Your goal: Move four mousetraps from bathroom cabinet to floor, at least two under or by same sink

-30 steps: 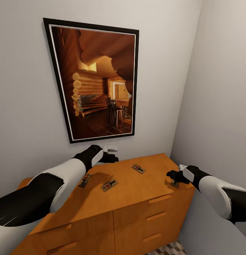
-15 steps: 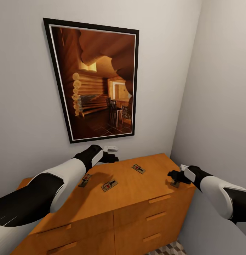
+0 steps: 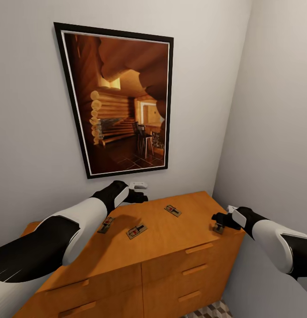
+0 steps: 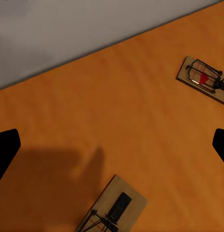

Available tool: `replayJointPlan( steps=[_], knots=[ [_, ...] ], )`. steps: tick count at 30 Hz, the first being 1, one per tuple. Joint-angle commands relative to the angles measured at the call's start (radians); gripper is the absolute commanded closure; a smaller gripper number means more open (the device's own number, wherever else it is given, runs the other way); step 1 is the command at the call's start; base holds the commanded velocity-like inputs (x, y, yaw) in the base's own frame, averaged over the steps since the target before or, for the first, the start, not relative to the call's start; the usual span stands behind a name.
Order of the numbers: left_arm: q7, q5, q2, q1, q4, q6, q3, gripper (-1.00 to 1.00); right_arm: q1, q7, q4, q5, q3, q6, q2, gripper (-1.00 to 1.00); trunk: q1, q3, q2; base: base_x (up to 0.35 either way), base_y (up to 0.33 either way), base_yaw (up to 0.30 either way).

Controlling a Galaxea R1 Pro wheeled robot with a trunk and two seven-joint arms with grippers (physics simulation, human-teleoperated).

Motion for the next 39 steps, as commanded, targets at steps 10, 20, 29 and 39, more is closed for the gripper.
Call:
replayJointPlan(
  steps=[10, 20, 29, 39],
  knots=[
    [-0.001, 0.005, 0.0, -0.001, 0.0, 0.003, -0.007, -1.0, 0.009, 0.001, 0.002, -0.001, -0.006, -0.001, 0.0, -1.0, 0.016, -0.014, -0.029, 0.0, 0.0, 0.0],
    [-0.001, 0.005, 0.0, -0.001, 0.0, 0.003, -0.007, -1.0, 0.012, 0.001, 0.002, -0.001, -0.005, -0.001, 0.001, -1.0, 0.046, -0.039, -0.085, 0.0, 0.0, 0.0],
    [-0.001, 0.005, 0.0, -0.001, -0.001, 0.003, -0.007, -1.0, 0.019, 0.001, 0.002, -0.001, -0.005, -0.004, 0.003, -1.0, 0.046, -0.039, -0.085, 0.0, 0.0, 0.0],
    [-0.001, 0.005, 0.0, -0.001, -0.001, 0.003, -0.007, -1.0, 0.023, 0.001, 0.002, -0.001, -0.005, -0.013, 0.006, -1.0, 0.046, -0.039, -0.085, 0.0, 0.0, 0.0]
  ],
)
